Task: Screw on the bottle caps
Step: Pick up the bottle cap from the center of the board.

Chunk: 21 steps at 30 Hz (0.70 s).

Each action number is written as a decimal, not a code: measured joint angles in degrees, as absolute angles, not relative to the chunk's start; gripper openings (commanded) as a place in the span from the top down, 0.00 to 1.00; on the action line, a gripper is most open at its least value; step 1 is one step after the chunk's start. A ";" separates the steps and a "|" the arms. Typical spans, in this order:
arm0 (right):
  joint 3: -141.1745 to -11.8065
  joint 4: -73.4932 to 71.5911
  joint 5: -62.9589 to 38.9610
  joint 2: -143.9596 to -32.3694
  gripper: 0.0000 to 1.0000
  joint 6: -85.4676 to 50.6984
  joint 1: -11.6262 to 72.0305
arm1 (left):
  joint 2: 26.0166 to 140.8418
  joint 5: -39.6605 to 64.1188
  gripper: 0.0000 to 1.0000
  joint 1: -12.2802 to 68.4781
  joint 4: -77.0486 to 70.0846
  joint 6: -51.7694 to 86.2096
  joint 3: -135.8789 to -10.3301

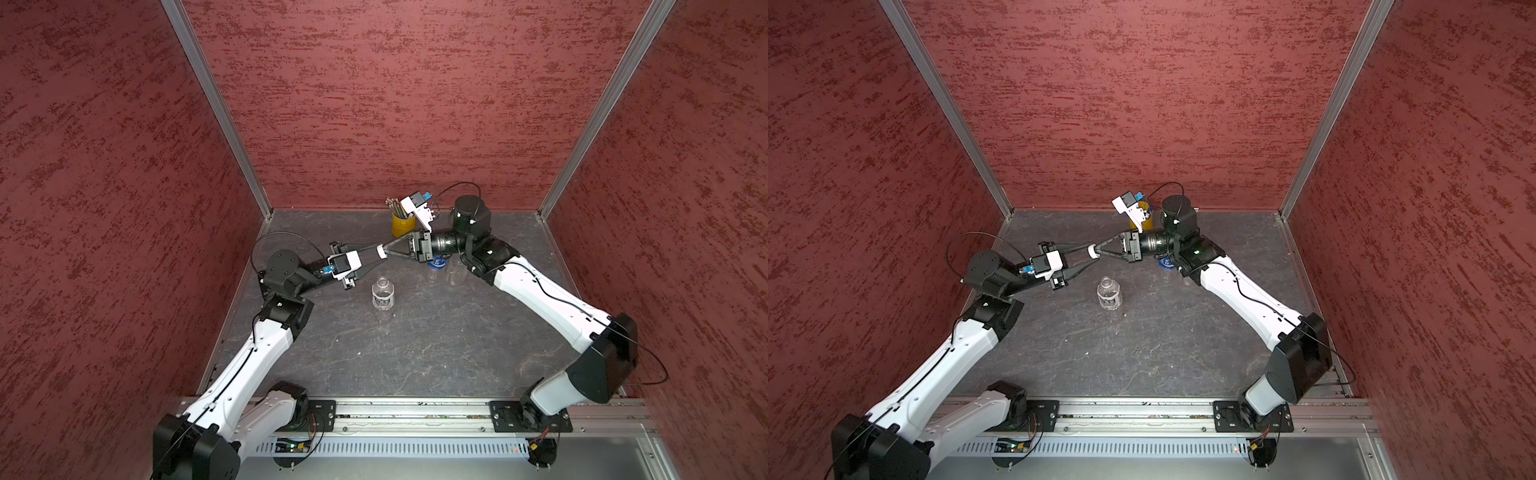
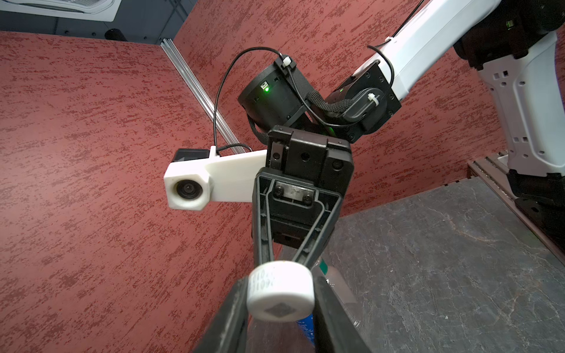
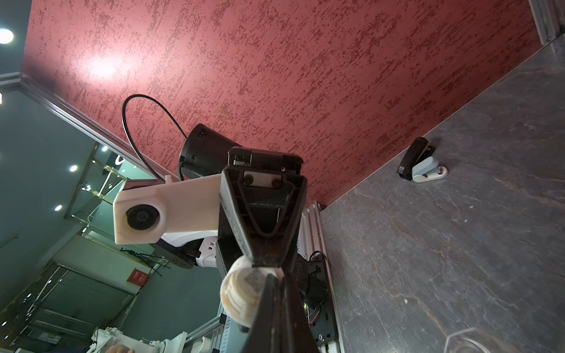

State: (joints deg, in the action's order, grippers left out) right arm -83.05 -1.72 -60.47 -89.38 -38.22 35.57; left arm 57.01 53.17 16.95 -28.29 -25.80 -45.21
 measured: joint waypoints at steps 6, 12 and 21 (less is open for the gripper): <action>-82.61 -1.96 -60.42 -89.38 1.00 -38.19 35.57 | 56.84 52.99 0.71 16.99 -27.14 -26.50 -45.21; -82.41 -0.32 -60.01 -89.38 0.73 -36.80 35.90 | 54.30 52.34 0.74 17.04 -20.97 -30.11 -45.21; -81.89 11.90 -46.59 -87.85 0.43 -29.12 35.59 | 51.09 49.98 0.72 16.82 9.65 -39.11 -54.02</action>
